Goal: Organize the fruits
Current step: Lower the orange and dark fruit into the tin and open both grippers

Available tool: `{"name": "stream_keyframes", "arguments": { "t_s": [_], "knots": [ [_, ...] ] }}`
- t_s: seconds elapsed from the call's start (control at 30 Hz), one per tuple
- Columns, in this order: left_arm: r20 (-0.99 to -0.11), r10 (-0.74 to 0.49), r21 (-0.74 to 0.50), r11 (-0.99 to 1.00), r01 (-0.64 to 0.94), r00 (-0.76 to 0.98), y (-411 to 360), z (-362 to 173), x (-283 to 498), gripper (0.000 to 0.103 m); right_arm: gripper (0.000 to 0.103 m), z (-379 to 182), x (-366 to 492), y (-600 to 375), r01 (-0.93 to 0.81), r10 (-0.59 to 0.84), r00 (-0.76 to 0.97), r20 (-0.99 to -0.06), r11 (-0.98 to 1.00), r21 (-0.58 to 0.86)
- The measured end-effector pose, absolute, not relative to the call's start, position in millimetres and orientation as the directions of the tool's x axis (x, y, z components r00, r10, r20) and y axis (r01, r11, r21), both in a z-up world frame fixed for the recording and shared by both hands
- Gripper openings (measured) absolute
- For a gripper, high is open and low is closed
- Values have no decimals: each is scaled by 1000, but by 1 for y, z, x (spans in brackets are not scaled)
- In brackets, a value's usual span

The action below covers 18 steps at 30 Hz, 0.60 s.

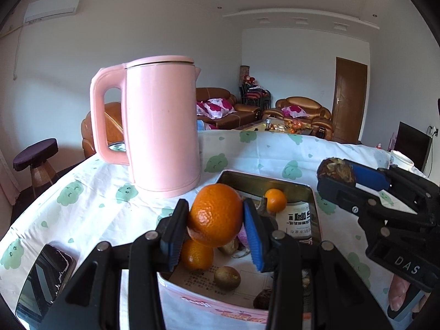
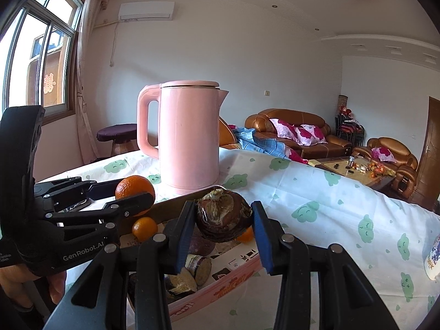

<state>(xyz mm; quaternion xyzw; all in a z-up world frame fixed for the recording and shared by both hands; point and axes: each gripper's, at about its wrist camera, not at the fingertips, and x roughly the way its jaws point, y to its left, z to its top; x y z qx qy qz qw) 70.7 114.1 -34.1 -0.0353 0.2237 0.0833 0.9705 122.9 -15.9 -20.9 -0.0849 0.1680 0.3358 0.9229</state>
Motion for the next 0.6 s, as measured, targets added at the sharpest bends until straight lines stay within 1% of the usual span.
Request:
{"name": "stream_keyframes", "arguments": {
  "t_s": [0.33,0.6],
  "knots": [
    [-462,140,-36,984,-176,876,118,-39,74,42,43,-28,127,1,-662,595,698,-398,748,-43],
    [-491,126,-38,985,-166,862,119,-44,78,42,43,-39,134,8,-662,582,680,-446,749,-34]
  ]
}}
